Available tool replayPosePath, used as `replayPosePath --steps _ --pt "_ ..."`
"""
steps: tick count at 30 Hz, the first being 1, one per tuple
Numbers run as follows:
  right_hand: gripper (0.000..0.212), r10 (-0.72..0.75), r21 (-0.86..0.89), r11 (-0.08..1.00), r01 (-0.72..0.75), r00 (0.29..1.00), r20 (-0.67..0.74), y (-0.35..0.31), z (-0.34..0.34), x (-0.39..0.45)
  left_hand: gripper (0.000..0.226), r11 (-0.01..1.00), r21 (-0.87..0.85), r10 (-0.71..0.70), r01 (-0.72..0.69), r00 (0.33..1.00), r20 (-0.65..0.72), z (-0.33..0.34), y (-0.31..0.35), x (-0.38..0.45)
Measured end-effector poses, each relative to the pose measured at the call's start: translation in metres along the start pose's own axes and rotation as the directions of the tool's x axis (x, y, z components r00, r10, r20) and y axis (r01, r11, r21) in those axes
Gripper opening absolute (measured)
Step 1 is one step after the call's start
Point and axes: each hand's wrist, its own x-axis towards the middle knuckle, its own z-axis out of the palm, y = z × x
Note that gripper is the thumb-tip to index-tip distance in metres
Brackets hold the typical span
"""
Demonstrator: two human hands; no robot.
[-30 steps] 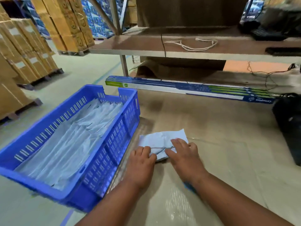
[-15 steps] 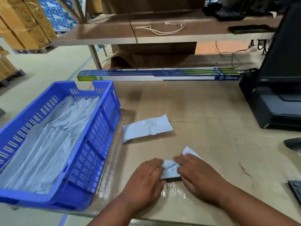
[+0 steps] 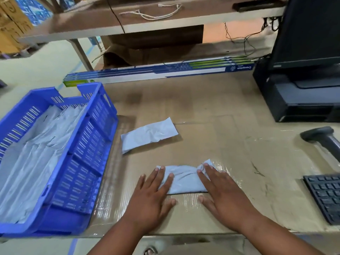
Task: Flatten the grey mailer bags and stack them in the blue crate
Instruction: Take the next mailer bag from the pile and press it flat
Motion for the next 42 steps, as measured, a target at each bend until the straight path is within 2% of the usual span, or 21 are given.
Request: replayPosePath --steps 4,6,8,10,13,15,18,22,29,42 --pt "0.073 0.144 -0.068 0.987 -0.143 0.990 0.000 0.012 -0.013 -0.004 0.084 0.991 -0.053 -0.128 0.127 0.991 -0.025 -0.004 0.005 0.001" --pt "0.065 0.166 -0.056 0.984 -0.169 0.985 -0.045 0.010 -0.025 0.001 0.077 0.981 -0.085 -0.182 0.175 0.979 -0.087 -0.012 0.004 0.005" --pt "0.055 0.112 -0.020 0.993 -0.114 0.989 -0.100 0.001 -0.035 0.013 0.063 0.982 -0.117 -0.168 0.149 0.968 -0.186 -0.020 0.005 0.012" --pt "0.046 0.011 0.020 1.000 -0.008 0.991 -0.136 -0.014 -0.039 0.033 0.054 0.991 -0.122 -0.083 0.053 0.961 -0.263 -0.021 0.005 0.021" --pt "0.049 -0.148 0.033 0.987 0.155 0.977 -0.150 -0.047 -0.030 0.067 0.057 0.984 -0.175 0.003 -0.040 0.979 -0.206 -0.012 0.006 0.043" --pt "0.059 -0.184 0.051 0.981 0.189 0.979 -0.085 -0.065 -0.018 0.086 0.059 0.966 -0.255 -0.006 -0.030 0.990 -0.141 -0.001 0.006 0.053" --pt "0.062 -0.165 0.063 0.984 0.165 0.986 0.003 -0.076 0.000 0.100 0.063 0.979 -0.201 -0.057 0.035 0.993 -0.104 0.008 0.003 0.051" --pt "0.061 -0.132 0.046 0.990 0.132 0.991 0.004 -0.072 0.013 0.095 0.067 0.996 -0.076 -0.063 0.056 0.994 -0.092 0.007 0.000 0.043" --pt "0.067 -0.031 -0.009 0.999 0.033 0.994 0.101 -0.070 0.017 0.101 0.068 0.989 -0.089 -0.125 0.118 0.989 -0.079 0.009 0.002 0.048" --pt "0.064 -0.019 -0.003 1.000 0.020 0.992 0.124 -0.071 0.019 0.101 0.069 0.986 -0.107 -0.134 0.127 0.990 -0.052 0.011 0.005 0.047"
